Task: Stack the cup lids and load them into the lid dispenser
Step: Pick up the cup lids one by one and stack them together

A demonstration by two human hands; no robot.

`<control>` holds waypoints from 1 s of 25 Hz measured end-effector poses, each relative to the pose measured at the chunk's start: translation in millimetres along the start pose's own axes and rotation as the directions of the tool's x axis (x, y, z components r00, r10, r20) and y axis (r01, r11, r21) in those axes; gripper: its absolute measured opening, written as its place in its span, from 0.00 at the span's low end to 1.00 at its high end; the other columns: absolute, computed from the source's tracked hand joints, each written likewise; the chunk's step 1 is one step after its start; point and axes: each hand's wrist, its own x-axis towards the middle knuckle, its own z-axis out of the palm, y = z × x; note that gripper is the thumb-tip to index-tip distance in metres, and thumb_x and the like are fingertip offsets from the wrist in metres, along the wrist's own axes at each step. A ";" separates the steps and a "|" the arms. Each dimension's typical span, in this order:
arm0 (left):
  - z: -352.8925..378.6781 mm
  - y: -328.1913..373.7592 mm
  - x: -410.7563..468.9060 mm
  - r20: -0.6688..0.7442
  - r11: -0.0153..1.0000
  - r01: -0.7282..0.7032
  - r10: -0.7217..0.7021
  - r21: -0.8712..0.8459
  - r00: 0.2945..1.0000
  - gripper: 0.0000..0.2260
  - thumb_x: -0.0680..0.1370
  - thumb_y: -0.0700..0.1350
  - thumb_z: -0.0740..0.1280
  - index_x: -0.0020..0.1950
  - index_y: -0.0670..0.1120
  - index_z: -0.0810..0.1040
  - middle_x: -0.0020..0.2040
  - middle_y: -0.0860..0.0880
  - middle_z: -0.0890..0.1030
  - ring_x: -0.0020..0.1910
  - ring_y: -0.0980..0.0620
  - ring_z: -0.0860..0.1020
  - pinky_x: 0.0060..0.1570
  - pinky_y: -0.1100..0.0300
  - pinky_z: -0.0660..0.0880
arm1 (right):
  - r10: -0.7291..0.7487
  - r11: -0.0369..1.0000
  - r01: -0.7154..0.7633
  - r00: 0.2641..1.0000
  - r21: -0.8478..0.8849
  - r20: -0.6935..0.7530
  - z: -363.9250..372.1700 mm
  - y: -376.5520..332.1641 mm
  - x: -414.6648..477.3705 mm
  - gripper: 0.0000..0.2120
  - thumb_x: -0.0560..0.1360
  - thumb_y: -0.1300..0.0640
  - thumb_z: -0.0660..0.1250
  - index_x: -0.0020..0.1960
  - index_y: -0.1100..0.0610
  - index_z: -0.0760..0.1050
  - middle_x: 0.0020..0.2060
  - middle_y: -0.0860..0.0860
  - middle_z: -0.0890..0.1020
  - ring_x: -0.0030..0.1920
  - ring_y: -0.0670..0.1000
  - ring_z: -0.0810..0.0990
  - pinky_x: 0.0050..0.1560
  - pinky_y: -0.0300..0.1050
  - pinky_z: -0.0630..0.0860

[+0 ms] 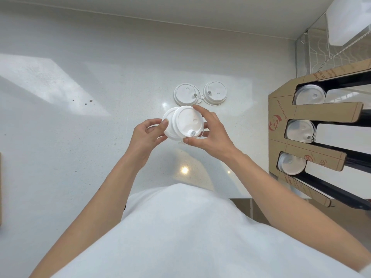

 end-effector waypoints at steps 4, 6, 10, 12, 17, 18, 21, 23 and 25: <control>3.2 3.1 -1.0 0.013 1.000 0.006 -0.006 0.005 1.000 0.25 0.65 0.52 0.78 0.58 0.45 0.78 0.49 0.44 0.86 0.52 0.49 0.85 0.60 0.55 0.79 | -0.015 1.000 0.016 1.000 0.026 -0.018 -1.9 0.8 -1.4 0.42 0.66 0.59 0.81 0.74 0.43 0.65 0.63 0.48 0.70 0.59 0.50 0.76 0.54 0.42 0.78; 4.2 2.9 0.4 0.006 1.000 0.008 -0.008 0.021 1.000 0.22 0.66 0.50 0.79 0.57 0.46 0.78 0.49 0.43 0.86 0.55 0.46 0.85 0.61 0.54 0.79 | -0.020 0.999 0.020 1.000 0.030 -0.019 -2.1 2.0 -1.8 0.42 0.65 0.59 0.81 0.74 0.43 0.66 0.63 0.48 0.70 0.58 0.50 0.76 0.52 0.41 0.78; 6.9 0.0 1.7 -0.014 0.999 0.013 -0.012 0.039 1.000 0.17 0.71 0.45 0.78 0.57 0.47 0.78 0.52 0.41 0.86 0.58 0.43 0.84 0.63 0.51 0.79 | -0.033 0.999 0.033 0.999 0.003 -0.019 -4.5 4.3 -2.3 0.43 0.65 0.59 0.81 0.74 0.44 0.66 0.63 0.48 0.70 0.56 0.49 0.76 0.47 0.34 0.76; 7.1 0.3 1.7 -0.011 0.999 0.019 -0.019 0.042 1.000 0.20 0.70 0.47 0.80 0.58 0.46 0.79 0.53 0.40 0.86 0.57 0.43 0.84 0.62 0.51 0.79 | -0.041 0.999 0.040 0.999 -0.011 -0.020 -5.4 4.2 -1.3 0.43 0.64 0.58 0.81 0.74 0.43 0.65 0.63 0.48 0.70 0.56 0.50 0.76 0.47 0.34 0.77; 7.9 2.9 3.9 -0.012 0.999 0.016 -0.016 0.039 1.000 0.17 0.72 0.45 0.78 0.57 0.46 0.79 0.51 0.42 0.86 0.56 0.45 0.85 0.62 0.52 0.79 | -0.036 0.999 0.036 0.999 -0.015 -0.010 -7.8 1.5 0.4 0.43 0.64 0.58 0.81 0.74 0.42 0.65 0.62 0.49 0.69 0.56 0.50 0.75 0.49 0.36 0.75; 8.2 2.9 4.0 -0.005 0.999 0.008 -0.008 0.031 1.000 0.15 0.72 0.45 0.78 0.57 0.47 0.79 0.50 0.43 0.87 0.55 0.47 0.85 0.62 0.53 0.79 | -0.029 1.000 0.029 1.000 0.000 -0.007 -8.9 0.8 0.8 0.43 0.64 0.58 0.81 0.73 0.42 0.66 0.62 0.49 0.69 0.57 0.51 0.75 0.49 0.36 0.75; 9.6 2.5 3.7 0.015 1.000 0.001 -0.001 0.014 1.000 0.17 0.74 0.43 0.76 0.60 0.44 0.79 0.48 0.45 0.86 0.52 0.49 0.85 0.63 0.53 0.79 | -0.019 0.999 0.019 1.000 0.028 0.003 -10.7 0.1 0.8 0.43 0.65 0.59 0.81 0.73 0.41 0.66 0.62 0.50 0.69 0.57 0.51 0.75 0.48 0.35 0.76; 10.5 2.7 3.6 0.031 1.000 0.011 -0.011 0.010 0.999 0.21 0.73 0.46 0.76 0.64 0.41 0.77 0.50 0.44 0.86 0.54 0.49 0.85 0.63 0.54 0.78 | -0.020 1.000 0.020 1.000 0.017 0.002 -10.7 -0.8 -0.5 0.43 0.65 0.58 0.81 0.74 0.42 0.66 0.62 0.50 0.69 0.57 0.50 0.74 0.48 0.35 0.76; 11.2 3.8 2.4 0.044 1.000 0.012 -0.012 0.011 0.999 0.27 0.70 0.50 0.77 0.65 0.41 0.77 0.53 0.42 0.86 0.55 0.48 0.85 0.63 0.54 0.79 | -0.020 1.000 0.020 1.000 0.004 0.006 -10.0 -2.4 -1.8 0.43 0.65 0.58 0.81 0.74 0.42 0.65 0.62 0.50 0.69 0.57 0.48 0.74 0.48 0.34 0.75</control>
